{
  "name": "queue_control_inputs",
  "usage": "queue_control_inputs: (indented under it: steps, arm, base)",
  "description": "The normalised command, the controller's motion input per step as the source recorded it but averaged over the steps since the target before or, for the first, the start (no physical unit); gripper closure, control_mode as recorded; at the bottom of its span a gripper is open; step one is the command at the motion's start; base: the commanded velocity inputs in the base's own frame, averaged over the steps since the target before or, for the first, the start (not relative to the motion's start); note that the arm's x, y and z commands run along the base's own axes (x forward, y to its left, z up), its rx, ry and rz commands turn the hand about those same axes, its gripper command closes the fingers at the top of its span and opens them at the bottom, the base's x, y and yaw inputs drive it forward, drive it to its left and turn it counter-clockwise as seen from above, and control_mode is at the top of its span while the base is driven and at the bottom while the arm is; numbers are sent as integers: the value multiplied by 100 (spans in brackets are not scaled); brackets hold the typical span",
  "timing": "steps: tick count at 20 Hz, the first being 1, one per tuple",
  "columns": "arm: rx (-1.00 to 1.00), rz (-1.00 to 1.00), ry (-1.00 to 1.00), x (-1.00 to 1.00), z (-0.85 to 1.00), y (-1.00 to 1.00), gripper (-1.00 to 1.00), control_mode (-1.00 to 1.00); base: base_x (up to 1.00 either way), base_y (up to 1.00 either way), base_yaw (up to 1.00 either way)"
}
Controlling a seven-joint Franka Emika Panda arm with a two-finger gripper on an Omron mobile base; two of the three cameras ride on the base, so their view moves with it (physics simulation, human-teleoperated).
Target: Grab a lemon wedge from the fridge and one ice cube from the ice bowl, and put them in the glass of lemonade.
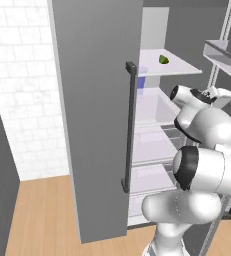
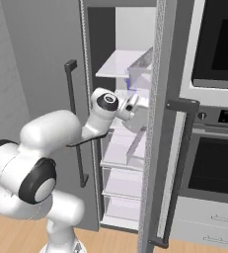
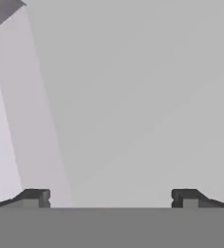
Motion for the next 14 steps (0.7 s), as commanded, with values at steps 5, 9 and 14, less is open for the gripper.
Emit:
queue_control_inputs:
  steps: [5,9,14]
  arm:
    - [0,-7,0,-9,2,-76,-100,-100]
    - [0,-2,0,-1,0,24,-100,-100]
    - [-4,0,-7,-12,34,97,-100,-100]
  base:
    - [0,0,0]
    - [0,0,0]
    - [0,0,0]
